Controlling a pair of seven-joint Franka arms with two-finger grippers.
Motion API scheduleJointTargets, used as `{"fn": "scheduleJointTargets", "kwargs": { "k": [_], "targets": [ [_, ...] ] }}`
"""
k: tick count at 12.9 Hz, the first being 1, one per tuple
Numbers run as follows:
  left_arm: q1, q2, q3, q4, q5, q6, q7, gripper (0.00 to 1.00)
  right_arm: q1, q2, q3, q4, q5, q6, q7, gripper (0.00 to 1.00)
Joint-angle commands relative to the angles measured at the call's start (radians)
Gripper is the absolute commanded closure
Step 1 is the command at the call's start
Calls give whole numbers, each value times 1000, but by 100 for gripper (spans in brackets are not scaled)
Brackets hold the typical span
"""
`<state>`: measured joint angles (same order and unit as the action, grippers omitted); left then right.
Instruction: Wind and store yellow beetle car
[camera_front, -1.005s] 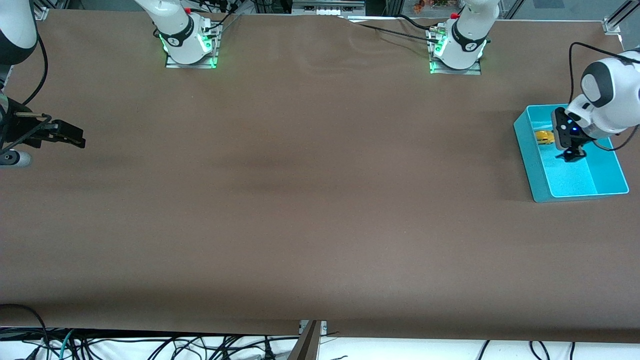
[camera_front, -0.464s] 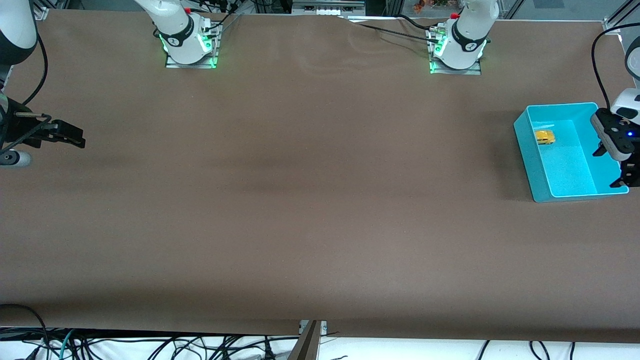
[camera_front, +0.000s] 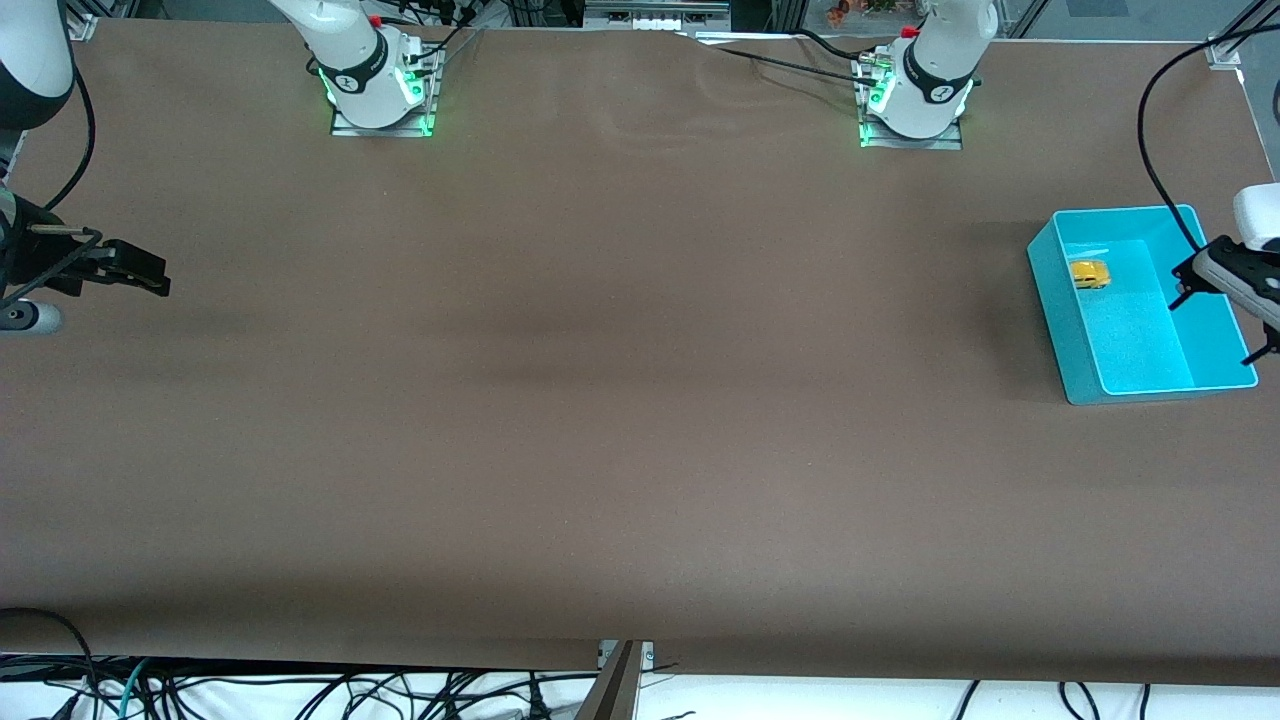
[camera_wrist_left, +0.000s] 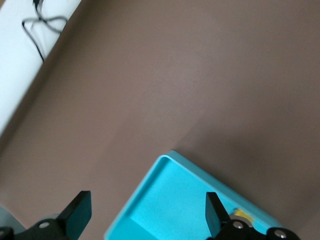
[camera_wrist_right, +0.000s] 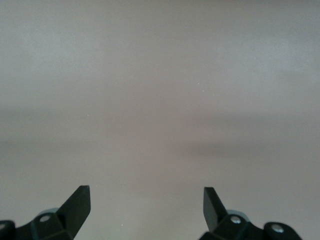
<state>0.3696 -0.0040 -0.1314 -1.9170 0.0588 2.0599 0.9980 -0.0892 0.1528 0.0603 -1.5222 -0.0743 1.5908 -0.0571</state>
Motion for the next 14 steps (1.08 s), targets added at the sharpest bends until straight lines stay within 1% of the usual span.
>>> {"fn": "scheduleJointTargets", "kwargs": {
  "k": [1, 3, 4, 6, 7, 8, 10, 12, 14],
  "targets": [
    [-34, -20, 1, 82, -43, -169, -314, 0, -7, -6, 1, -6, 16, 5, -17, 0],
    [-40, -36, -20, 111, -63, -252, -489, 0, -7, -6, 1, -6, 16, 5, -17, 0],
    [-61, -37, -22, 128, -80, -311, -598, 0, -7, -6, 1, -6, 16, 5, -17, 0],
    [-110, -37, -22, 192, -88, -426, -805, 0, -7, -6, 1, -6, 18, 5, -15, 0],
    [-142, -37, -22, 220, -88, -463, -890, 0, -7, -6, 1, -6, 18, 5, -13, 0],
    [-161, -37, -24, 237, -86, -477, -953, 0, -7, -6, 1, -6, 24, 5, -9, 0],
    [-188, -36, -27, 245, -86, -478, -1041, 0, -7, -7, 0, -6, 76, 5, -3, 0],
    [-237, -30, -24, 245, -71, -478, -1136, 0, -11, -7, 0, -4, 77, 5, -3, 0],
    [-247, -21, -19, 245, -34, -468, -1144, 0, -9, -6, 0, -4, 77, 5, -4, 0]
  ]
}}
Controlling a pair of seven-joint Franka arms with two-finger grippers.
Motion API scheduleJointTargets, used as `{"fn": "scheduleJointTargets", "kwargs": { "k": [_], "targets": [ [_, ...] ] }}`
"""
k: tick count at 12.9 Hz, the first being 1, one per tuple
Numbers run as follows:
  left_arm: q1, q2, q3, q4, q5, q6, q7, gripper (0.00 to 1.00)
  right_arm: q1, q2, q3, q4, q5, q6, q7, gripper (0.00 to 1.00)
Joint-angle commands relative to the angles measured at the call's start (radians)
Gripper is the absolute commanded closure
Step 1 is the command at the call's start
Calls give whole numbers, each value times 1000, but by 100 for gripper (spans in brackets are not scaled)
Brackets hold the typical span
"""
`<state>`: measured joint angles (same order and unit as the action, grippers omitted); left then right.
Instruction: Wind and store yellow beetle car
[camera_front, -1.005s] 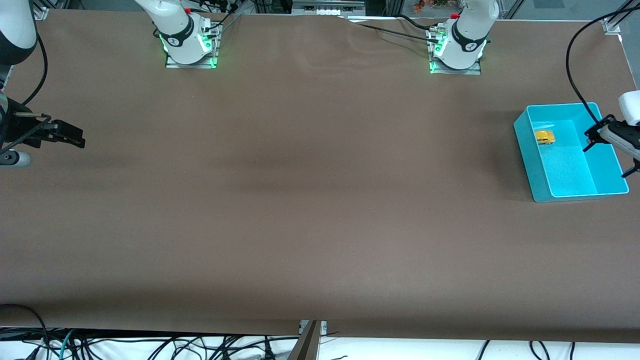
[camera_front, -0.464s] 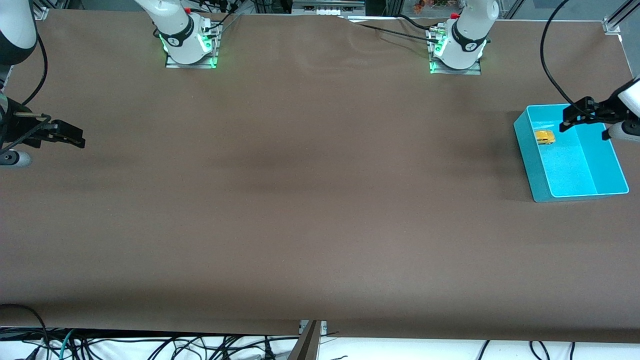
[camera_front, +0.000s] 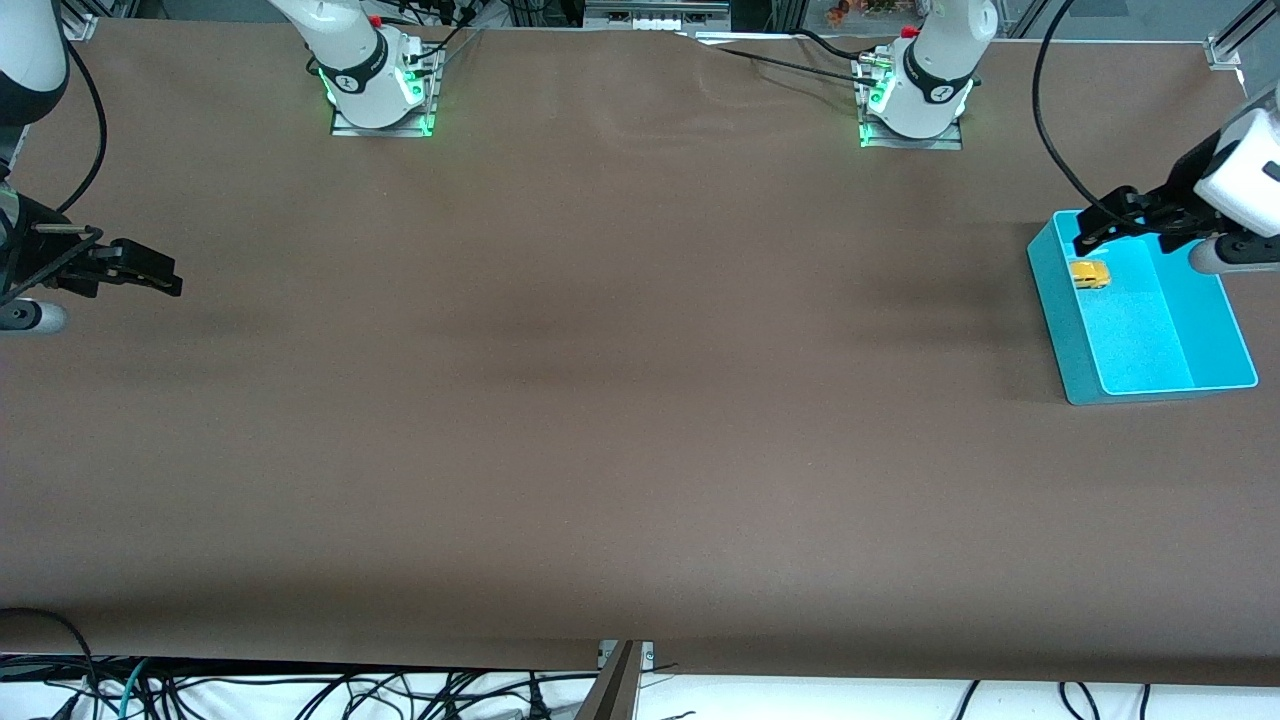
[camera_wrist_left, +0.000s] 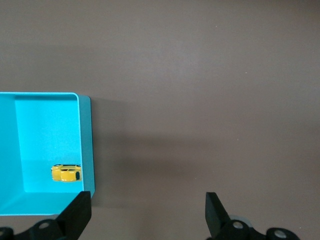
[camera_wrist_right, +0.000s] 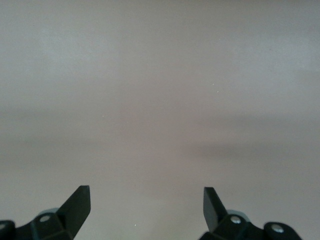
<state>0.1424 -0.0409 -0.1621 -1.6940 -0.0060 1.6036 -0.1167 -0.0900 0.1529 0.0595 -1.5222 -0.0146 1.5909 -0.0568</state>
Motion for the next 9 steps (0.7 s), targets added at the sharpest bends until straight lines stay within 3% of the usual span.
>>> {"fn": "scheduleJointTargets", "kwargs": {
  "k": [1, 9],
  "targets": [
    [-32, 19, 18, 22, 31, -14, -31, 0, -8, -6, 0, -6, 13, 4, -5, 0],
    [-24, 36, 9, 13, 14, -21, -8, 0, -10, -6, 0, -4, 10, 4, -18, 0]
  ]
}}
